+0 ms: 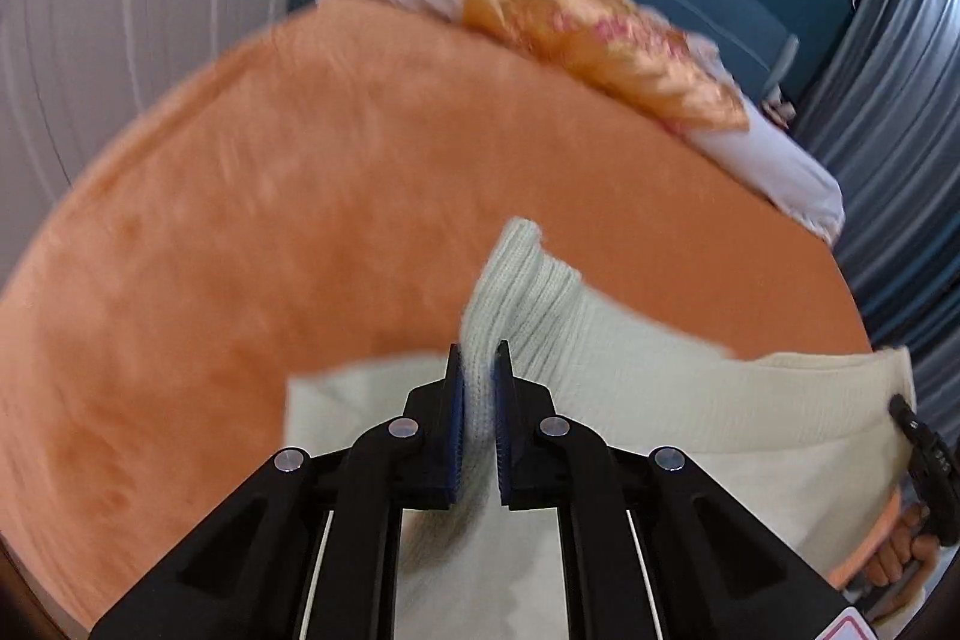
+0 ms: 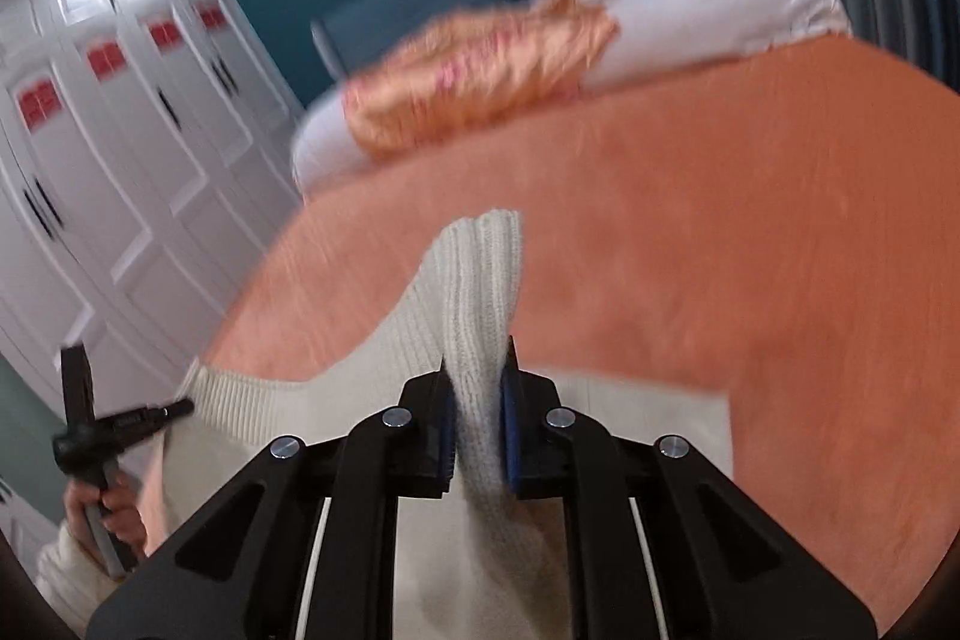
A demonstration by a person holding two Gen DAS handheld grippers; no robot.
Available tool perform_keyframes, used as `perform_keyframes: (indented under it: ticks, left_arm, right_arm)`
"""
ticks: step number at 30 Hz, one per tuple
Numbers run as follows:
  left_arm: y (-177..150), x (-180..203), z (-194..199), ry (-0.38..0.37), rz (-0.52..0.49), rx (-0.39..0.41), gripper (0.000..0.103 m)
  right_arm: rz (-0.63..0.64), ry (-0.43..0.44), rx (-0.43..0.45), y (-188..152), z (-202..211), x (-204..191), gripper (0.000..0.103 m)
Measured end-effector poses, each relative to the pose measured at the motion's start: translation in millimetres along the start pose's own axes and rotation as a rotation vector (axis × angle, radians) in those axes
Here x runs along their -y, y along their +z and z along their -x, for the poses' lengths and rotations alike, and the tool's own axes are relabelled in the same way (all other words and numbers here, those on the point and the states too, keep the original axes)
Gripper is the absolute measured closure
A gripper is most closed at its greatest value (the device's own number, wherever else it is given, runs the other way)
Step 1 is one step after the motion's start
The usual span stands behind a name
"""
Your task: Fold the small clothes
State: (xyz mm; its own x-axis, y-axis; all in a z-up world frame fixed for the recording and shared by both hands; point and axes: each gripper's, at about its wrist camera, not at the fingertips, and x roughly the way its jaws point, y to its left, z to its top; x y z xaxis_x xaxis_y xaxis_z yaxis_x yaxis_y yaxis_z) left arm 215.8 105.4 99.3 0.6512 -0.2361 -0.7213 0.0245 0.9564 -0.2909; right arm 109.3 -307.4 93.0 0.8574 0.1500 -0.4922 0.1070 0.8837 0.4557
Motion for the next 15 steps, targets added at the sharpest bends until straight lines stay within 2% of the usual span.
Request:
perform_keyframes:
  ticks: [2,4,6,7,10,12,13,15]
  left_arm:
    - [1,-7,-16,0.044,-0.002,-0.028,0.097]
    - [-14,-19,-55,0.084,-0.002,-0.123,0.097]
    - [-40,-28,-99,0.165,-0.024,-0.222,0.096]
    - [-50,-34,-108,0.18,-0.029,-0.233,0.095]
    - [-51,-29,-99,0.207,-0.052,-0.173,0.089]
    - [-48,-25,-87,0.226,-0.062,-0.152,0.087]
    - [-45,-20,-68,0.252,-0.064,-0.112,0.087]
    - [-47,-8,-43,0.253,-0.071,-0.053,0.088]
  right_arm:
    - [-0.006,-0.068,-0.043,-5,-20,16,0.092]
    - [-0.034,-0.156,-0.185,-32,-67,42,0.092]
    - [-0.034,-0.253,-0.35,-66,-108,62,0.091]
    - [-0.026,-0.255,-0.326,-73,-109,65,0.09]
    - [-0.08,-0.271,-0.285,-62,-96,60,0.086]
    - [-0.101,-0.297,-0.197,-54,-71,51,0.086]
    - [-0.094,-0.289,-0.15,-51,-57,38,0.085]
    - [-0.038,-0.189,-0.147,-54,-48,5,0.085]
